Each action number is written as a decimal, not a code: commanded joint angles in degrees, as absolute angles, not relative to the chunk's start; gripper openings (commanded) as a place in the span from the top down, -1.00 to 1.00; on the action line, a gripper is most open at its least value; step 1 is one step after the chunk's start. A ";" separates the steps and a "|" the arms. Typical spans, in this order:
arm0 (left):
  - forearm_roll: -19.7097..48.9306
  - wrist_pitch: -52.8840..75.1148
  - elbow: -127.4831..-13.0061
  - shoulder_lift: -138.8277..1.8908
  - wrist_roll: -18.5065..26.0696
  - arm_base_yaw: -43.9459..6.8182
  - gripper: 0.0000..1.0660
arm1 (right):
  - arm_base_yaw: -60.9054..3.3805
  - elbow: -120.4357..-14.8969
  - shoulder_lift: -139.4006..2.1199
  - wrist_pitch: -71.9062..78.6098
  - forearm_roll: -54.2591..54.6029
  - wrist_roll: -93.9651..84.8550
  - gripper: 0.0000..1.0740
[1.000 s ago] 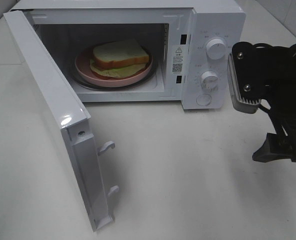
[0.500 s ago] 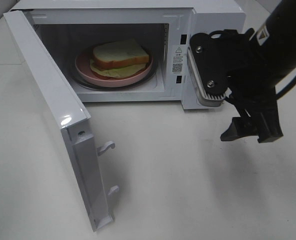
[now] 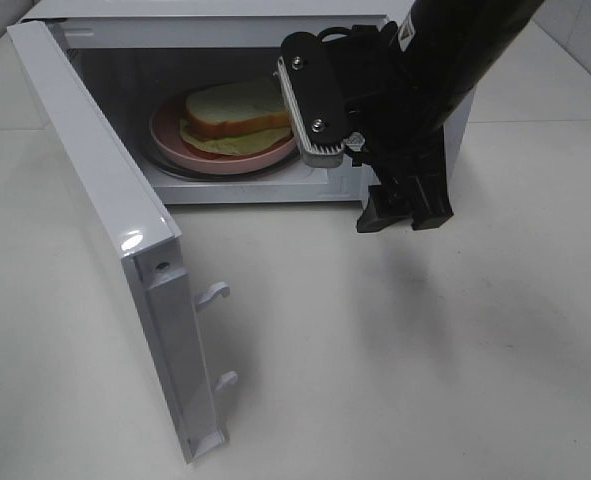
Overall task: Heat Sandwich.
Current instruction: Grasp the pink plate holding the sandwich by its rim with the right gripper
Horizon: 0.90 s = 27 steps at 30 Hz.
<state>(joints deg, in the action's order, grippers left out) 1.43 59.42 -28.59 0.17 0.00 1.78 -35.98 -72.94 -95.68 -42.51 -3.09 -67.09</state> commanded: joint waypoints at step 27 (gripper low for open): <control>1.60 58.84 -28.30 1.49 0.00 2.01 -0.90 | -36.90 -89.73 -114.19 -33.75 -0.80 -67.55 -0.57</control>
